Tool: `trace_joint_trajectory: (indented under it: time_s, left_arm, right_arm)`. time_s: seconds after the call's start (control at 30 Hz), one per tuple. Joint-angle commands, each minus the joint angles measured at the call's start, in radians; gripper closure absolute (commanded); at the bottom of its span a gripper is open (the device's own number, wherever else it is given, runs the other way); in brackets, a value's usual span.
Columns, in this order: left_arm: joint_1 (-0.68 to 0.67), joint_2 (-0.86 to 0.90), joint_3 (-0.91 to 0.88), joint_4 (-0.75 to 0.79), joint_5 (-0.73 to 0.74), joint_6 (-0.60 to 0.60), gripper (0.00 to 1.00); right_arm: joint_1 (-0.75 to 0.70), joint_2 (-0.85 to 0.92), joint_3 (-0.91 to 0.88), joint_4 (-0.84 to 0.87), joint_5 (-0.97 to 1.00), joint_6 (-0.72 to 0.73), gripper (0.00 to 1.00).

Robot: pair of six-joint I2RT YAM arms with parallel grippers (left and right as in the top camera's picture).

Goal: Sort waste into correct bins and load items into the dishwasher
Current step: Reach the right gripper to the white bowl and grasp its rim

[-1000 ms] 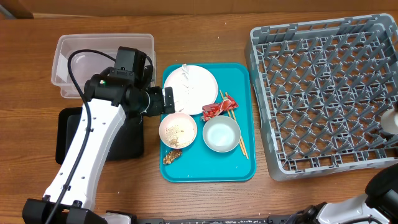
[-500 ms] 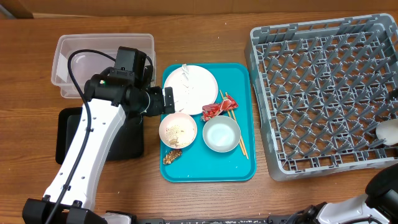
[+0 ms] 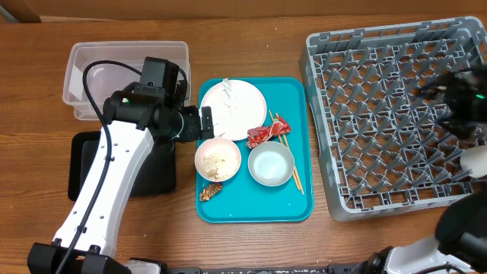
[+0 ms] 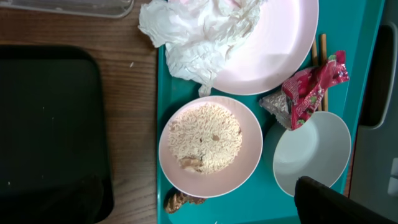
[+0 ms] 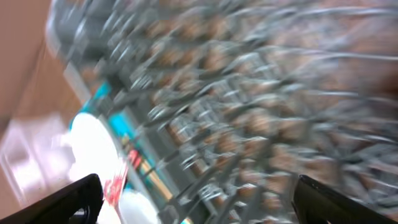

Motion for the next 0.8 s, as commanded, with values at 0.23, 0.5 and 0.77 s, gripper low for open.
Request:
trace_joint_trajectory:
  time_s: [0.23,0.5,0.77]
  left_arm:
    - [0.005,-0.006,0.013,0.003,-0.013,0.026,0.00]
    - [0.005,-0.006,0.013,0.011,-0.013,0.026,0.00]
    - [0.005,-0.006,0.013,0.011,-0.013,0.026,0.00]
  right_arm:
    - [0.481,-0.108,0.009,-0.114,0.071,-0.111,0.01]
    - [0.803,-0.106,-0.116,-0.058,0.306,0.051,0.01]
    - [0.911,-0.105,-0.345,0.147,0.311,0.145,0.11]
